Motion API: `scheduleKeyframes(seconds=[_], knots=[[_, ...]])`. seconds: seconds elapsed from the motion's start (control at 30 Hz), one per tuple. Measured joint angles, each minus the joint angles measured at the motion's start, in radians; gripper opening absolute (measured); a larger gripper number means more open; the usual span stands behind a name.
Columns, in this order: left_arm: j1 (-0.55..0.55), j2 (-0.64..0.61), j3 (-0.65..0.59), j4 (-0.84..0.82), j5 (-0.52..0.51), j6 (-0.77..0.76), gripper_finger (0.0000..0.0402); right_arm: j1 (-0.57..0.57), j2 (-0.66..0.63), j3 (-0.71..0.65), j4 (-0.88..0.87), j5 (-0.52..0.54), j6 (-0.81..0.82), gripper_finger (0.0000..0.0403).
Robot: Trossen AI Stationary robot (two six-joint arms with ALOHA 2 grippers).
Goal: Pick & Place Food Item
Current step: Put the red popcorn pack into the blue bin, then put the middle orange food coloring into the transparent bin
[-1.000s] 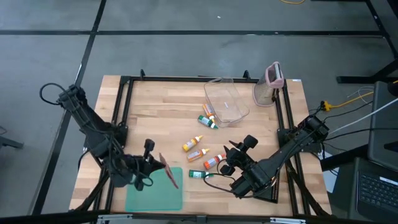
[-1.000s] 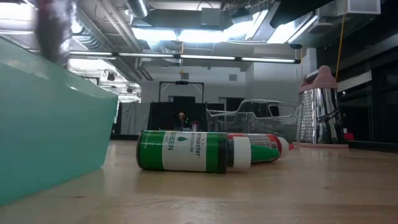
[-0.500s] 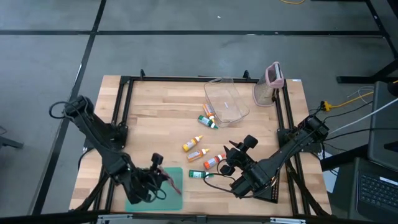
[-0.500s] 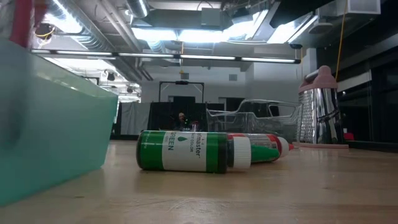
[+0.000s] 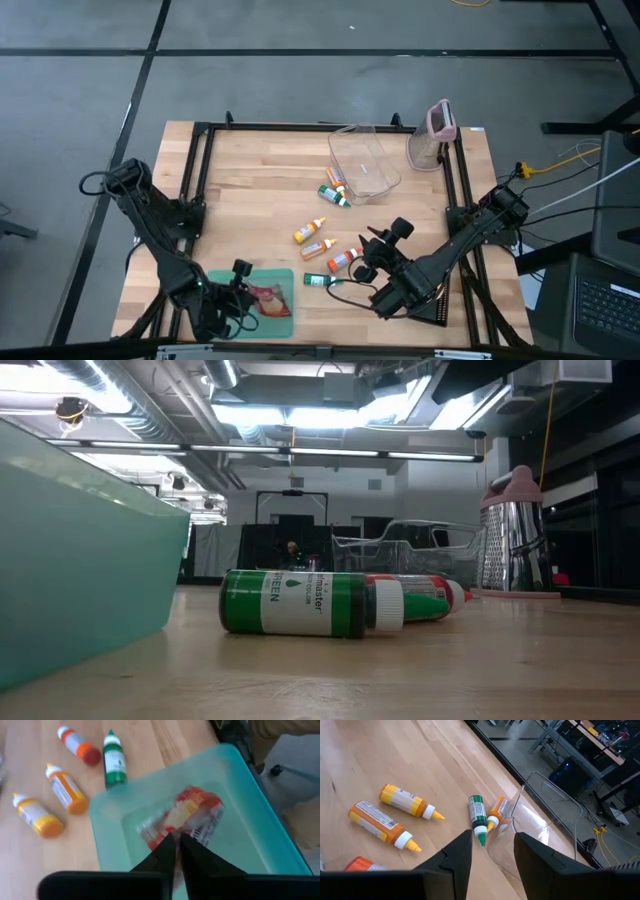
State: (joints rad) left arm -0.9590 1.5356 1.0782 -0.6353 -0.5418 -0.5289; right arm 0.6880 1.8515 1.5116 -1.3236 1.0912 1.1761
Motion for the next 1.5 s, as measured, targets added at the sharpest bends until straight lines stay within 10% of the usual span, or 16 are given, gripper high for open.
scheduleKeyframes(seconds=[0.43, 1.03, 1.23, 1.5], knots=[[-0.041, -0.017, -0.001, -0.181, -0.089, -0.178, 0.0138, -0.011, 0.000, 0.000, 0.031, 0.016, -0.039, 0.0146], [-0.038, -0.132, -0.001, -0.123, -0.151, -0.188, 0.0169, -0.020, 0.000, 0.000, 0.039, 0.019, -0.043, 0.0146], [0.059, -0.132, -0.001, -0.127, -0.337, -0.089, 0.0169, -0.037, 0.000, 0.000, 0.040, 0.020, -0.048, 0.0146], [0.325, -0.132, -0.001, -0.123, -0.320, 0.044, 0.0169, -0.055, 0.000, 0.000, 0.068, 0.019, -0.086, 0.0146]])
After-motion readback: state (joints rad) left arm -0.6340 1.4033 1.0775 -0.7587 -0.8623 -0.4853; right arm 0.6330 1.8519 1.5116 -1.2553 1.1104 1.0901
